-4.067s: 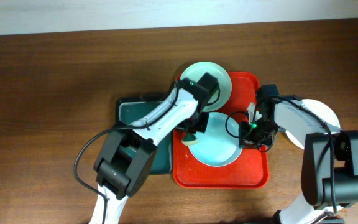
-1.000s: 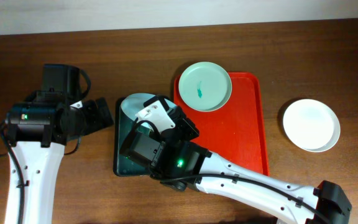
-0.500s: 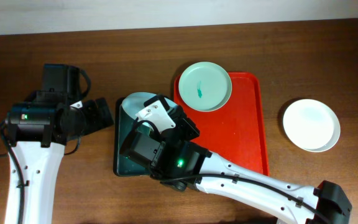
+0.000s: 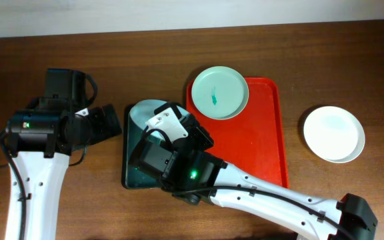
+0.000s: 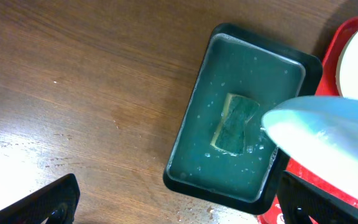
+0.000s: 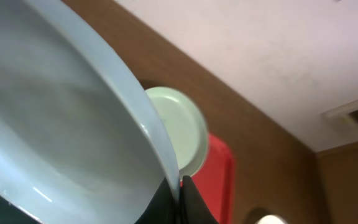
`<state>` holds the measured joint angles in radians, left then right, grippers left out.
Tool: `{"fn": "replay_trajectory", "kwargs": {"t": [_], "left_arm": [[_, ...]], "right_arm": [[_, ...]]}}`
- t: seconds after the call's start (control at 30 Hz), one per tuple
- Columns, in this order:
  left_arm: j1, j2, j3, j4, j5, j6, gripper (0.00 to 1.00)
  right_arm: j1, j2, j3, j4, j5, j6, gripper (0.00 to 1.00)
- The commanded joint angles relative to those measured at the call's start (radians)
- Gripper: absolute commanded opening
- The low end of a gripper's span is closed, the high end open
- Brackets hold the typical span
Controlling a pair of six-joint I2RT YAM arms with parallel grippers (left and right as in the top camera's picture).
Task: Clean dirty plates on tray and stack at the side
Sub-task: 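Lift the cleaned plate with the right gripper and tilt it over the black tray, then carry the plate right and stack it on the cleaned plate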
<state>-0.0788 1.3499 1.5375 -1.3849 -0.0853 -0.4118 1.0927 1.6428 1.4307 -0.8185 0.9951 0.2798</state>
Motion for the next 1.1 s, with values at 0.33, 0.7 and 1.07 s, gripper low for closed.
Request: {"fn": "replay_trajectory", "kwargs": {"t": [0.33,0.7,1.07], "left_arm": [[0.003,-0.008,0.007,-0.001,-0.001,-0.006,1.0],[0.003,-0.008,0.007,-0.001,-0.001,-0.006,0.99],[0.003,-0.008,0.007,-0.001,-0.001,-0.006,1.0]], "right_arm": [[-0.742,-0.095,0.028,-0.125,-1.27,0.2,0.04],[-1.578,-0.088,0.024,-0.384,-1.032,0.159,0.04],[-1.925,0.099,-0.114,-0.3,-1.055,0.14,0.04]]}}
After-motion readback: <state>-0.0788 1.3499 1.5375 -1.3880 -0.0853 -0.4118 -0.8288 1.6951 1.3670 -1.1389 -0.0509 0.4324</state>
